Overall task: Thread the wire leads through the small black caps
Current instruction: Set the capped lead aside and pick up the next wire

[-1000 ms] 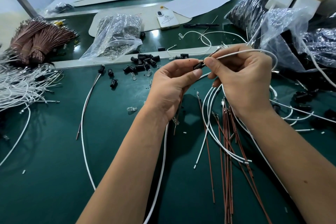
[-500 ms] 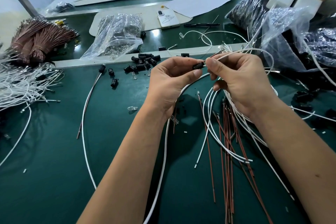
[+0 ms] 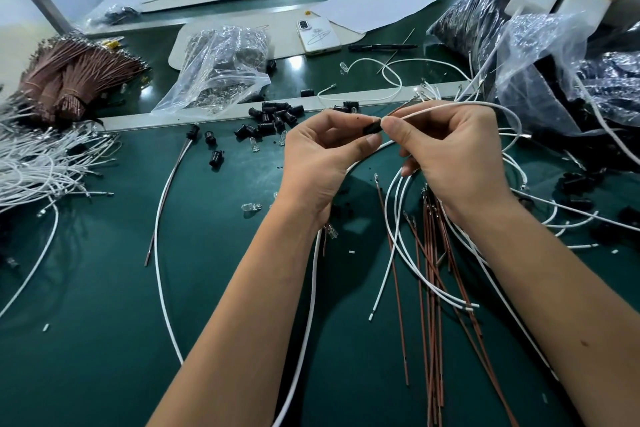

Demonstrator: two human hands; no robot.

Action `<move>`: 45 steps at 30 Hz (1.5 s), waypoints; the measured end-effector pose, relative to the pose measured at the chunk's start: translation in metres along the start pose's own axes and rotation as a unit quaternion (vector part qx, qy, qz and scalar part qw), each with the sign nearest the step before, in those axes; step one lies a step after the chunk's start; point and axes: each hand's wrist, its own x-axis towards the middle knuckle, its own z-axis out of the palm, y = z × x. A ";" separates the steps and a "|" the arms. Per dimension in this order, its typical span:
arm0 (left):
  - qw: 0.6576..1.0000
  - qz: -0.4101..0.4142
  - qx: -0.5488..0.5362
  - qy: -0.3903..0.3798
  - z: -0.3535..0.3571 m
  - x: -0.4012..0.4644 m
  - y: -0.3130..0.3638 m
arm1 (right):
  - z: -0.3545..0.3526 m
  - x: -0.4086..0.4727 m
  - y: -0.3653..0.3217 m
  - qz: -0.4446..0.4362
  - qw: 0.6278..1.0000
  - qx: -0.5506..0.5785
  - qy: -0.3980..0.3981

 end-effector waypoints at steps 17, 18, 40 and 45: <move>0.998 -0.044 -0.001 -0.045 -0.006 -0.002 0.010 | -0.015 0.008 -0.007 -0.041 0.993 -0.080 -0.074; 0.998 -0.043 -0.009 -0.048 -0.007 -0.002 0.010 | -0.016 0.008 -0.007 -0.046 0.992 -0.086 -0.078; 0.999 0.031 -0.008 -0.014 -0.001 -0.003 0.008 | -0.009 0.004 -0.001 -0.017 0.997 0.043 -0.065; 0.999 0.036 -0.007 -0.019 -0.002 -0.003 0.007 | -0.009 0.005 -0.003 -0.064 0.996 -0.046 -0.049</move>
